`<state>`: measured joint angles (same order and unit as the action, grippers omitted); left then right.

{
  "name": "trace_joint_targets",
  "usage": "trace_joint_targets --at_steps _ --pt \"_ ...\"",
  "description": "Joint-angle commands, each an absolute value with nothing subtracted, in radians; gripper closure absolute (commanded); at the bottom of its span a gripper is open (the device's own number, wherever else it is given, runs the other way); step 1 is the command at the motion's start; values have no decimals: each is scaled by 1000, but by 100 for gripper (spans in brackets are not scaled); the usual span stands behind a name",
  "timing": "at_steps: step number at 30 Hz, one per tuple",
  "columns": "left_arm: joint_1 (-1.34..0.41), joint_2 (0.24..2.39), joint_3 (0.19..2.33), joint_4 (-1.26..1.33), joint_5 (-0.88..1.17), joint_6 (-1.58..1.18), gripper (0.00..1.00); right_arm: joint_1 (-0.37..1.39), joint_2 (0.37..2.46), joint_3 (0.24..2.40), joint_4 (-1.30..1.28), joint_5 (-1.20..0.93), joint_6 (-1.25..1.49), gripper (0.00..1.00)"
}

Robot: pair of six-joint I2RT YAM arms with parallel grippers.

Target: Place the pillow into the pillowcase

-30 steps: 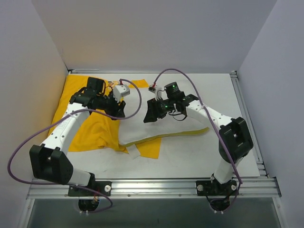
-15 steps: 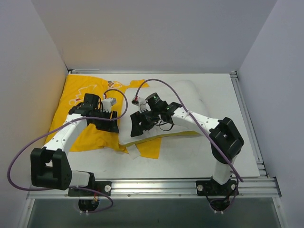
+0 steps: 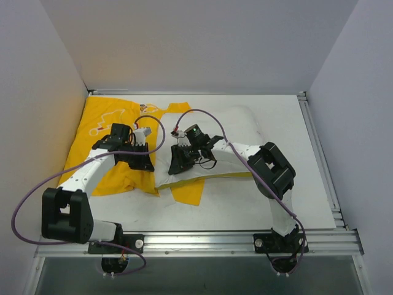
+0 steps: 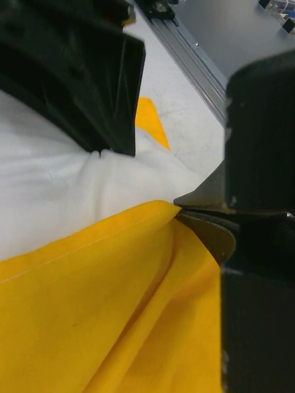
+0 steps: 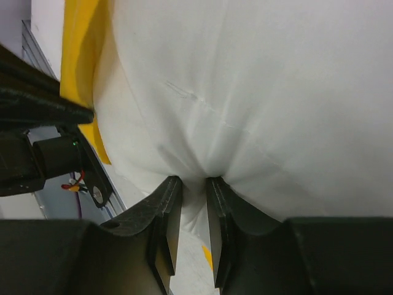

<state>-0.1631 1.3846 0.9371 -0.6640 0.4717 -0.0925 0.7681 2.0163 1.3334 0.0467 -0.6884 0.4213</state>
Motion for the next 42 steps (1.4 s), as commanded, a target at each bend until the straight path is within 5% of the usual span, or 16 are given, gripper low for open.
trace_joint_targets --at_steps 1,14,19,24,30,37,42 --pt "-173 1307 979 -598 626 -98 100 765 2045 1376 152 -696 500 77" --pt "-227 1314 991 -290 881 -449 100 706 1976 1295 678 -704 981 82" --pt "-212 1425 1023 -316 772 -280 100 638 1896 1347 280 -787 582 59" --pt "-203 1491 1143 -482 741 -36 68 617 1729 1194 -94 -764 201 39" --pt "-184 1387 1213 -589 750 210 26 698 1487 965 -253 -585 -218 31" --pt "-319 1485 1360 -768 591 397 20 954 1301 740 -183 -224 -570 28" --pt "-345 1586 1439 -779 600 338 19 1106 1444 742 -19 -33 -598 23"
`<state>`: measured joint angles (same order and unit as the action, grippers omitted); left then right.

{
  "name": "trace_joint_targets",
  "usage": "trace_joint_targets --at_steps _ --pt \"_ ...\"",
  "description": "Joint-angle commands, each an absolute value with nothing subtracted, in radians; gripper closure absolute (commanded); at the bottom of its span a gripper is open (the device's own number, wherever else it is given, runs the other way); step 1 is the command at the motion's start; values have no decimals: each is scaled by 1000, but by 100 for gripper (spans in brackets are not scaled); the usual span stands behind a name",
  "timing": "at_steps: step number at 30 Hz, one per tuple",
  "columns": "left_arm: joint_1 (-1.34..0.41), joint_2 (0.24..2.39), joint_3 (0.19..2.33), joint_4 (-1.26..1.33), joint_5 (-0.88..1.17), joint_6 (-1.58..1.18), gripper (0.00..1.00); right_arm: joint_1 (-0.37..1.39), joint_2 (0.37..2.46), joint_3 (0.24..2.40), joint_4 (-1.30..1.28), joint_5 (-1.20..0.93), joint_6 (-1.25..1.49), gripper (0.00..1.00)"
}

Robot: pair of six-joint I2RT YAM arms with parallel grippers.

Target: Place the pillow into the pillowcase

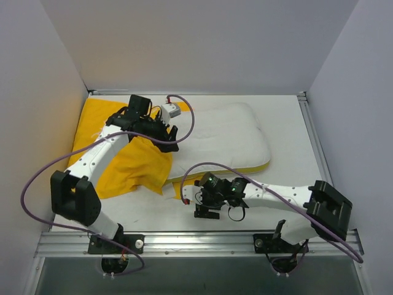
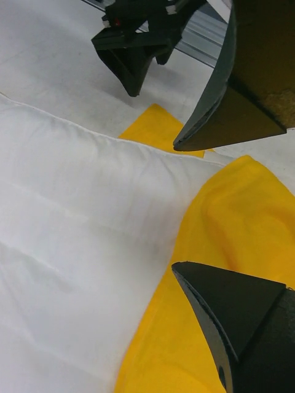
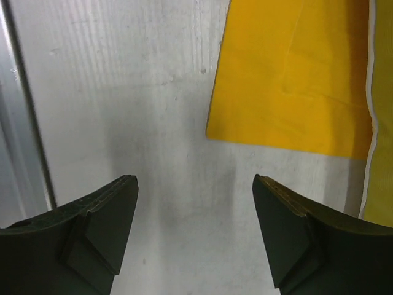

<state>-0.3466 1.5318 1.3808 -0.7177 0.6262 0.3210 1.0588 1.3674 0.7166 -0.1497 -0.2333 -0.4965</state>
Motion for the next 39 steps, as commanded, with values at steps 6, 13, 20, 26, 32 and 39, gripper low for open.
trace_joint_targets --at_steps 6,13,20,26,32,39 --pt "-351 1683 1540 -837 652 357 18 1121 1638 837 72 -18 -555 22" --pt "-445 1735 1580 -1015 603 569 17 1127 1706 809 18 -12 -610 87" --pt "-560 1819 1568 -1074 539 707 14 1163 1681 744 58 90 -681 100" --pt "-617 1891 1525 -1017 398 745 13 1183 1632 701 75 129 -718 100" --pt "-595 1937 1520 -983 189 825 81 1180 1542 632 57 121 -736 100" --pt "-493 1898 1549 -1118 88 1000 100 1144 1369 512 -21 109 -723 100"
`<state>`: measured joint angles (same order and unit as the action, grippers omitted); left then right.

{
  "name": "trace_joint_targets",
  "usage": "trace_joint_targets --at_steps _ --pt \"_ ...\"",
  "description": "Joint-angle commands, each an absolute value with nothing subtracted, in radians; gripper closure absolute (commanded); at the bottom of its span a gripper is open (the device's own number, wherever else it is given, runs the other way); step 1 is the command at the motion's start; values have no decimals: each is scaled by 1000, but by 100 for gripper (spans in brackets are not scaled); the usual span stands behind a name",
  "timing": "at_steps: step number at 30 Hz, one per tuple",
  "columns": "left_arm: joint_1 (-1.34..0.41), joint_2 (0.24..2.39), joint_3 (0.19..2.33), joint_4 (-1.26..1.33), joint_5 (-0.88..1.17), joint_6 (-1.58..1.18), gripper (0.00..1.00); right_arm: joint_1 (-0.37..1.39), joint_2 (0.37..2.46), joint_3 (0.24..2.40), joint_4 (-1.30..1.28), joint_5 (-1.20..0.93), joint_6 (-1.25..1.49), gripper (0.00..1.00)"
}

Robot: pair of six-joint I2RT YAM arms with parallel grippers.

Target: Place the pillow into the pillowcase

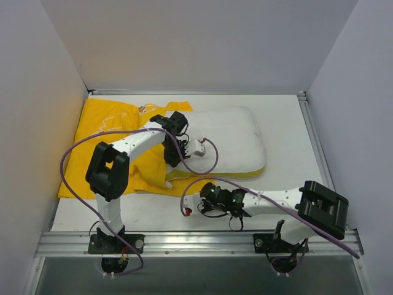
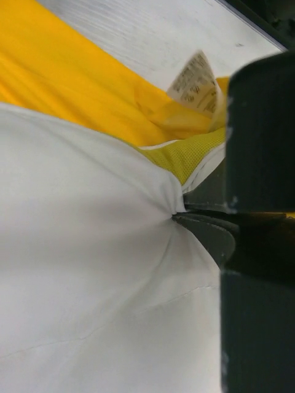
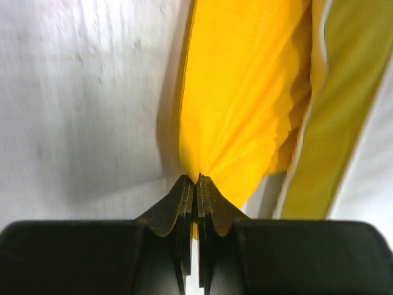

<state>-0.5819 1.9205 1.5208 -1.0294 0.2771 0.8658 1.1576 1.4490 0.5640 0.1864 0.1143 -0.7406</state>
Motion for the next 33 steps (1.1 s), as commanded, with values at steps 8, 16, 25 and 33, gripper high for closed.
trace_joint_targets --at_steps 8,16,25,33 --pt "-396 1896 1648 -1292 80 1163 100 1091 1155 449 -195 81 -690 100" --pt "-393 1907 1761 -1387 444 918 43 1114 1177 567 -326 -145 -658 100" --pt "-313 2143 2384 -1252 577 358 38 888 1134 848 -428 -452 -480 25" --pt "-360 2344 2505 -945 160 293 38 335 1377 1097 -458 -663 -187 21"
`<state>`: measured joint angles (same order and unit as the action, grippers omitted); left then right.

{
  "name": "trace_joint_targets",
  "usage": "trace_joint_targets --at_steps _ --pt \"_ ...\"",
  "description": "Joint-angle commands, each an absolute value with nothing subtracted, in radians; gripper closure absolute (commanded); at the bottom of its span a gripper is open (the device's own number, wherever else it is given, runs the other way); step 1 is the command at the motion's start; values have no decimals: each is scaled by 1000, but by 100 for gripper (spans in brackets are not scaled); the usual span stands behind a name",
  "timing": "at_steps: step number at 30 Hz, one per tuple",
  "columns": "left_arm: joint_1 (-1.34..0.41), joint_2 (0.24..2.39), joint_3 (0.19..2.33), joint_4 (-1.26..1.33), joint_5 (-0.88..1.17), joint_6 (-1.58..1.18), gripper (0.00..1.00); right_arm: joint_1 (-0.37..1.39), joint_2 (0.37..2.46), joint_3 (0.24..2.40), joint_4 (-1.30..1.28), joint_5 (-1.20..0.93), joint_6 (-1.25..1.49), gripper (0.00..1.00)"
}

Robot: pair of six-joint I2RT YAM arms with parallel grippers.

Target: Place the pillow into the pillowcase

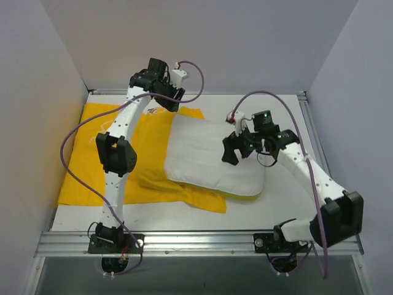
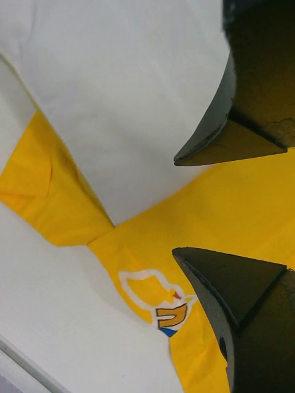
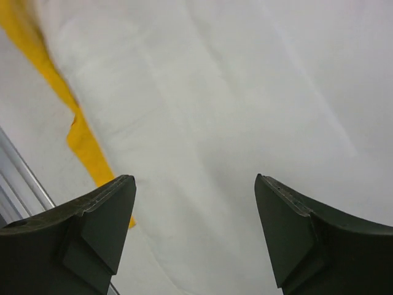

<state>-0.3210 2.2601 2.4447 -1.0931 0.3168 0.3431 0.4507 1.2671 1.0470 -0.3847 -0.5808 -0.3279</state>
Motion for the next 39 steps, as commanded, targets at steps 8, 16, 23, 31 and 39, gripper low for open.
trace_joint_targets --at_steps 8,16,23,31,39 --pt "-399 2488 2513 -715 -48 302 30 103 1764 1336 -535 -577 -38 6" --pt "-408 2609 2517 -666 -57 327 36 144 1953 1427 -558 -660 21 20" --pt "-433 2605 2493 -666 208 275 73 150 1947 1394 -555 -725 25 64" --pt "-615 2491 2465 -557 454 106 100 199 1930 1376 -456 -845 165 100" --pt "-650 2427 2330 -452 454 -6 100 117 1829 1280 -387 -836 242 100"
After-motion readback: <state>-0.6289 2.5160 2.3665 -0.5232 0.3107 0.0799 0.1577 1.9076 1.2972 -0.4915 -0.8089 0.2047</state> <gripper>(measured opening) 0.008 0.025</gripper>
